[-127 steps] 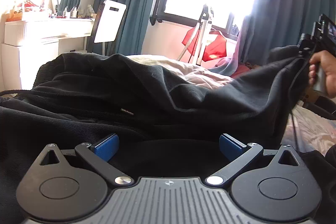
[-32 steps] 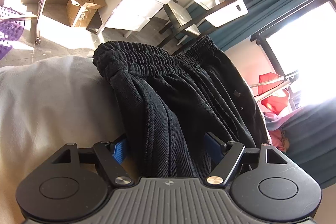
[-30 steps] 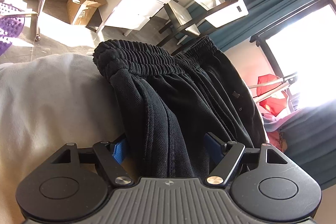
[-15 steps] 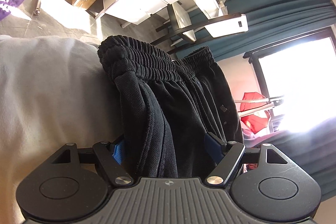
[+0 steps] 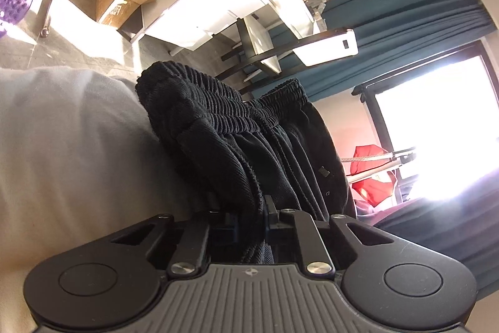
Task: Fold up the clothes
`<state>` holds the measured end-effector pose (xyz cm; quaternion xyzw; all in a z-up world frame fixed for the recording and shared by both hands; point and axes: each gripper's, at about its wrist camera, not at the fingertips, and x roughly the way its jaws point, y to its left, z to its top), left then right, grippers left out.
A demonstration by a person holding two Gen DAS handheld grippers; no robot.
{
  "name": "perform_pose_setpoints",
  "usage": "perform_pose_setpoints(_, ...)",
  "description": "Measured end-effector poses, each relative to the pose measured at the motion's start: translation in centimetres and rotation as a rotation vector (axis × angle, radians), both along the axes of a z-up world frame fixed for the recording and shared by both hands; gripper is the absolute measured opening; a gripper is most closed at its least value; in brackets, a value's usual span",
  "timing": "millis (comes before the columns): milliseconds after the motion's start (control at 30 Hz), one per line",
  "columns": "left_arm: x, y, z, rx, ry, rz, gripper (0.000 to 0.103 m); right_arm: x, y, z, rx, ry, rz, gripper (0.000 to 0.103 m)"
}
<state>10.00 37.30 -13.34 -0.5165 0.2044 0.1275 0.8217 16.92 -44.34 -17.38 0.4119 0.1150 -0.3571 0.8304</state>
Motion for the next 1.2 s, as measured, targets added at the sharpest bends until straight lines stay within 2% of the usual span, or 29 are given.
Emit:
perform_pose_setpoints(67,-0.1,-0.4,1.4,0.089,-0.029,-0.02,0.011,-0.7,0.2,0.6,-0.016,-0.031,-0.025,0.014)
perform_pose_setpoints(100,-0.5,-0.6,2.2,0.122,-0.07,-0.014,0.01,-1.3,0.5,1.0,-0.024,-0.051,-0.046,0.014)
perform_pose_setpoints(267,-0.7,-1.2,5.0,0.147,-0.191,-0.01,0.01,-2.8,0.9,3.3,-0.045,-0.104,-0.09,0.014)
perform_pose_setpoints(333,0.9,-1.6,6.8,0.162,-0.217,-0.022,0.009,-2.6,0.8,4.3,-0.054,-0.11,-0.09,0.014)
perform_pose_setpoints(433,5.7,-1.9,9.5,0.17,-0.252,-0.028,0.009,0.1,0.2,6.3,-0.074,-0.121,-0.074,0.014)
perform_pose_setpoints(467,7.3,-1.9,10.5,0.172,-0.263,-0.03,0.009,2.1,0.0,7.0,-0.074,-0.126,-0.062,0.014)
perform_pose_setpoints(600,18.5,-3.0,12.6,0.203,-0.227,-0.045,0.01,11.6,-0.8,9.3,-0.098,-0.11,-0.009,0.014)
perform_pose_setpoints(667,24.7,-3.6,12.6,0.239,-0.18,-0.056,0.01,17.5,-1.0,9.6,-0.139,-0.063,0.023,0.014)
perform_pose_setpoints(767,33.3,-4.6,10.7,0.311,-0.092,-0.078,0.011,25.7,-0.8,8.2,-0.237,0.038,0.076,0.014)
perform_pose_setpoints(867,39.6,-5.6,7.8,0.39,-0.009,-0.096,0.011,30.4,-1.1,5.3,-0.233,0.095,0.109,0.014)
perform_pose_setpoints(1000,44.1,-5.8,3.4,0.387,0.108,-0.115,0.011,34.5,-2.0,1.5,-0.214,0.15,0.165,0.015)
perform_pose_setpoints(1067,44.6,-5.6,2.5,0.403,0.143,-0.127,0.014,35.5,-2.4,0.3,-0.178,0.148,0.218,0.017)
perform_pose_setpoints(1133,44.1,-5.3,2.6,0.394,0.131,-0.149,0.018,35.2,-2.8,0.1,-0.163,0.115,0.273,0.022)
perform_pose_setpoints(1167,43.9,-5.1,2.6,0.388,0.123,-0.16,0.02,34.6,-3.0,0.3,-0.169,0.083,0.304,0.03)
perform_pose_setpoints(1200,43.6,-4.9,2.7,0.383,0.116,-0.171,0.027,33.9,-3.2,0.5,-0.177,0.054,0.329,0.044)
